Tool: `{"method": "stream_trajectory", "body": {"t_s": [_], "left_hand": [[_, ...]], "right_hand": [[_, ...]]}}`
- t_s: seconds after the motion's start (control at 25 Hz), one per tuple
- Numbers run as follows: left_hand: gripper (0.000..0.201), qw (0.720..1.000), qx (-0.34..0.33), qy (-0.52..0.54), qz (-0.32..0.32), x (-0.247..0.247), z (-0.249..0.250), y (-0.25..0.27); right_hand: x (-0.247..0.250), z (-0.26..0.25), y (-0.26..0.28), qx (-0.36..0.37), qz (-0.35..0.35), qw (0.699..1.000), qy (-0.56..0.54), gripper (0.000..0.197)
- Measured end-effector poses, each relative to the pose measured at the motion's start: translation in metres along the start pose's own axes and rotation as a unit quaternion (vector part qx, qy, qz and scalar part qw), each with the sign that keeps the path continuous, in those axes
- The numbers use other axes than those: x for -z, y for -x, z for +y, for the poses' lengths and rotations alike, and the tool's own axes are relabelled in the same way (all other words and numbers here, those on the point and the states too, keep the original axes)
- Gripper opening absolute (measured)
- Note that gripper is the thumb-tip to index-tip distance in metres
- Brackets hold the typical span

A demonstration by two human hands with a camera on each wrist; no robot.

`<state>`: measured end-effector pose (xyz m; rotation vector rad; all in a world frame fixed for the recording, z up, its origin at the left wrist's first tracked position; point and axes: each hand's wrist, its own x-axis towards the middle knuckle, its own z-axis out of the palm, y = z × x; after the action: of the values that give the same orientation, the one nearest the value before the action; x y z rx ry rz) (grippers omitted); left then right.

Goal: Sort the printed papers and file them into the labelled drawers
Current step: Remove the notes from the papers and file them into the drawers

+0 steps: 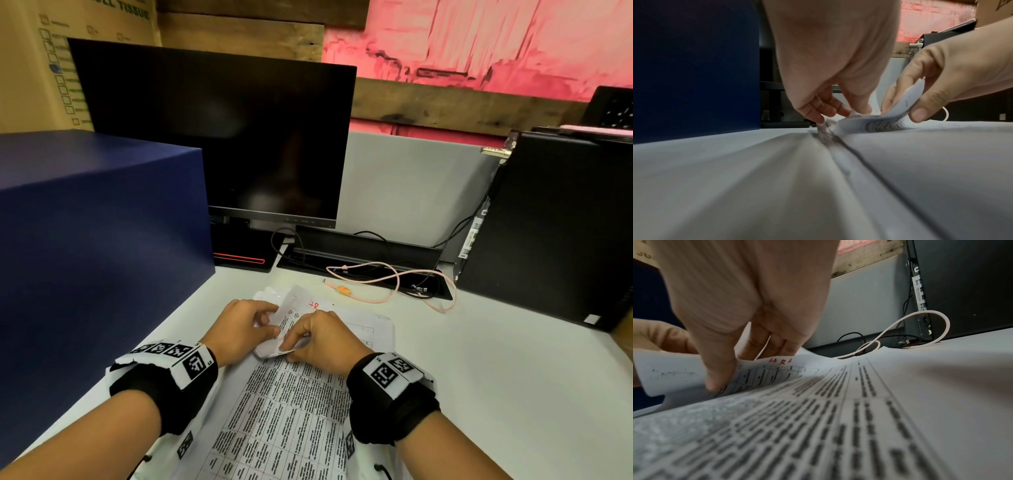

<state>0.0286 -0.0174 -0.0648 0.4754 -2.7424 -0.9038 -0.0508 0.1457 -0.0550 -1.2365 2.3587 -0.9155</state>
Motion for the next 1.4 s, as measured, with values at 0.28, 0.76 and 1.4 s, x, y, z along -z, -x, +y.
{"method": "stream_trajectory", "body": {"t_s": [0.28, 0.76, 1.4], "left_hand": [[0.012, 0.999, -0.024, -0.020, -0.026, 0.007, 0.005, 0.006], [0.030, 0.997, 0.007, -0.070, -0.022, 0.005, -0.002, 0.001], [0.059, 0.987, 0.109, -0.116, 0.021, 0.002, -0.011, -0.005]], "right_hand": [[0.005, 0.001, -0.001, -0.008, 0.086, 0.996, -0.018, 0.011], [0.008, -0.001, 0.001, -0.123, 0.183, 0.973, 0.075, 0.035], [0.011, -0.004, 0.003, -0.061, 0.169, 0.972, 0.149, 0.006]]}}
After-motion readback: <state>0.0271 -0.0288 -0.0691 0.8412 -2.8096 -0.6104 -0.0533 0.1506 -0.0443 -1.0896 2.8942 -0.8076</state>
